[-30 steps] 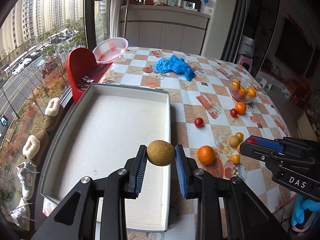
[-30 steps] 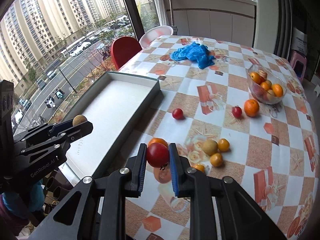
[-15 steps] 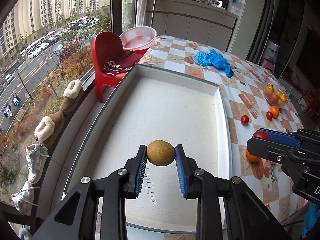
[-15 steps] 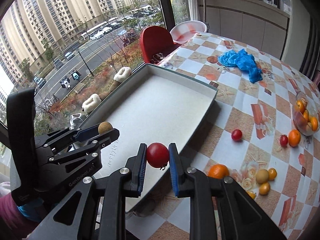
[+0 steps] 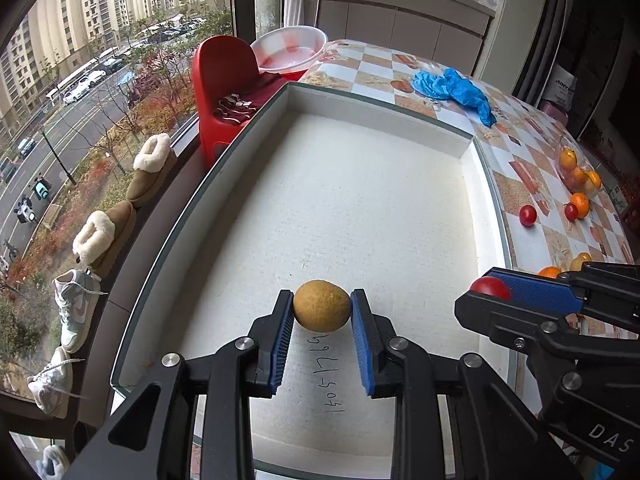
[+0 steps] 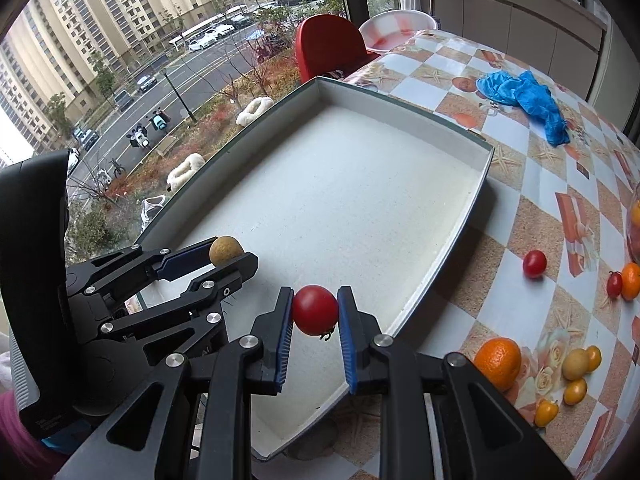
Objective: Organize fruits
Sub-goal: 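Open both tools to drop the kiwi and tomato into the tray, then move both open tools back toward the fruits on the table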
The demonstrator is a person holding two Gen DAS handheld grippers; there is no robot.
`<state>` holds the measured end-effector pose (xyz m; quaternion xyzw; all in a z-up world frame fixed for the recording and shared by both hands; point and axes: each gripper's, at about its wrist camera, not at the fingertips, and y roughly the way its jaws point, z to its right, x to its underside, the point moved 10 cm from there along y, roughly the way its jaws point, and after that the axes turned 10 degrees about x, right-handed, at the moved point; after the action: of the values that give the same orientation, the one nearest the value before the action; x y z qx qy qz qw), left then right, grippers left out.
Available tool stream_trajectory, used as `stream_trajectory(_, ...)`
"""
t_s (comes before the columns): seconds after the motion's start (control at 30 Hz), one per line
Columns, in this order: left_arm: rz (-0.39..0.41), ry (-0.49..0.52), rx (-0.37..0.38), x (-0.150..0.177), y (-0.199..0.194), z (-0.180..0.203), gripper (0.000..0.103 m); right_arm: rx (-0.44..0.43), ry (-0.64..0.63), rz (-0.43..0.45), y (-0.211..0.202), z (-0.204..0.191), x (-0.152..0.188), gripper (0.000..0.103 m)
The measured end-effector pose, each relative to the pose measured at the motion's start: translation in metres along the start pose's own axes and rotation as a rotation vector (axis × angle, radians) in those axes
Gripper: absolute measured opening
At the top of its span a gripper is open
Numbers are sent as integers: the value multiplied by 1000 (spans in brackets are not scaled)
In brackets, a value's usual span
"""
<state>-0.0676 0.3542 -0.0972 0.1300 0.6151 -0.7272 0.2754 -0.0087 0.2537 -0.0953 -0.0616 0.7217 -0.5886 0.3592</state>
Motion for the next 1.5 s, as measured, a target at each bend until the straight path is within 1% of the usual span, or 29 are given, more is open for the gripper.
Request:
stream_trajectory(0.13, -5, 24, -5, 4, 4, 4, 30, 1, -6, -24, 6, -1, 6, 25)
stream_trajectory(0.2, -11, 30, -12, 6, 7, 4, 30, 9, -8, -35, 9, 1, 9, 28)
stream_trajectory(0.27, 0, 36, -14, 7, 6, 5, 31, 33, 4, -39, 9, 8, 11, 44)
stream_trajectory(0.3, 2, 36, -12, 7, 6, 4, 35, 14, 15, -34, 8, 10, 11, 45)
stream_trajectory(0.33, 3, 28, -25, 7, 5, 2, 59, 1, 25, -32, 7, 11, 11, 47)
stream_trajectory(0.37, 6, 9, -57, 7, 4, -5, 73, 6, 31, -26, 5, 13, 11, 50)
stream_trajectory(0.4, 22, -17, -74, 6, 2, -12, 89, 13, 32, -13, 2, 16, 9, 55)
stream_trajectory(0.43, 38, -42, -56, 5, -1, -16, 90, 2, 37, 6, -3, 16, 5, 76)
stream_trajectory(0.47, 45, -66, -23, 5, -3, -17, 90, 15, 45, 26, -8, 20, 2, 89)
stream_trajectory(0.5, 40, -77, -7, 6, -3, -17, 90, 25, 51, 47, -13, 23, -1, 92)
stream_trajectory(0.57, 40, -65, -12, 5, -3, -15, 90, 19, 73, 81, -23, 28, -7, 102)
stream_trajectory(0.67, 48, -31, -13, 3, -4, -6, 90, 37, 114, 119, -35, 43, -11, 103)
stream_trajectory(0.77, 55, -11, 23, 3, -6, 8, 90, 75, 168, 139, -43, 64, -11, 103)
stream_trajectory(0.87, 62, 15, 36, 3, -9, 18, 90, 140, 222, 158, -50, 92, -10, 103)
stream_trajectory(1.0, 67, 44, 42, 3, -9, 29, 90, 210, 306, 147, -56, 134, 1, 103)
stream_trajectory(1.2, 66, 52, 48, 2, -6, 37, 90, 307, 422, 127, -59, 188, 30, 103)
stream_trajectory(1.33, 57, 63, 40, 4, -2, 39, 90, 326, 477, 90, -52, 211, 46, 103)
stream_trajectory(1.5, 39, 59, 38, 5, 3, 40, 90, 328, 521, 72, -45, 227, 60, 103)
